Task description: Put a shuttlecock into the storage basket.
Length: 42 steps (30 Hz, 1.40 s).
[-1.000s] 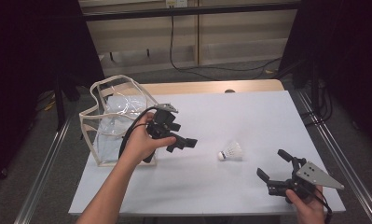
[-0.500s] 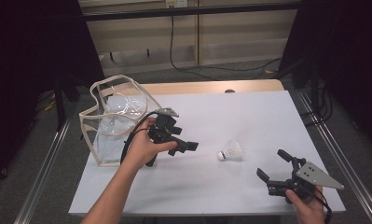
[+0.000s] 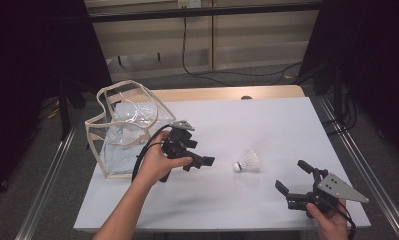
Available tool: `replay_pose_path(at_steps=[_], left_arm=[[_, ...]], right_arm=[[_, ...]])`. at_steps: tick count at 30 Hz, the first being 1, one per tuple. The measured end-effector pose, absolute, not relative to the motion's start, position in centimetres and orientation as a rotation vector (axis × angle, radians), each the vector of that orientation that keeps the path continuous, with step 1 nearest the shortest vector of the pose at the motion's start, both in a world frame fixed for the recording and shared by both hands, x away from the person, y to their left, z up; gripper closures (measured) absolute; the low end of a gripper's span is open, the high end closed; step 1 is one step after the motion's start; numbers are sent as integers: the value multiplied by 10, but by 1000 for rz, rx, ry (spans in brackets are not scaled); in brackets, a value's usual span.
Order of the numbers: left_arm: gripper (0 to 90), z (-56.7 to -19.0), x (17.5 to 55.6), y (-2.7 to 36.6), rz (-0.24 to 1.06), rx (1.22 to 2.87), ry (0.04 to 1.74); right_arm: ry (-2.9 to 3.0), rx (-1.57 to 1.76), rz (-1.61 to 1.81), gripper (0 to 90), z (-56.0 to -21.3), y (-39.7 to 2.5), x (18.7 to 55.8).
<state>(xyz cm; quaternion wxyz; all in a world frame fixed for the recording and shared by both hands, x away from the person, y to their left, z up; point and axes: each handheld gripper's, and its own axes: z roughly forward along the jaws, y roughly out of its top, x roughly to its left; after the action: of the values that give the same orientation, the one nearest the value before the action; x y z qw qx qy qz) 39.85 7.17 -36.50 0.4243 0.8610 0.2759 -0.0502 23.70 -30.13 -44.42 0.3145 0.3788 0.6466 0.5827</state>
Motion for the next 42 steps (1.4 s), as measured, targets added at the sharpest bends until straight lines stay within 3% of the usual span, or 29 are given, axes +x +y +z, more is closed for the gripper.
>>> replay_pose_path(at_steps=[42], left_arm=[[48, -390, 390, 43, -117, 2171, 646]], right_arm=[[1707, 998, 1538, 14, -445, -301, 237]])
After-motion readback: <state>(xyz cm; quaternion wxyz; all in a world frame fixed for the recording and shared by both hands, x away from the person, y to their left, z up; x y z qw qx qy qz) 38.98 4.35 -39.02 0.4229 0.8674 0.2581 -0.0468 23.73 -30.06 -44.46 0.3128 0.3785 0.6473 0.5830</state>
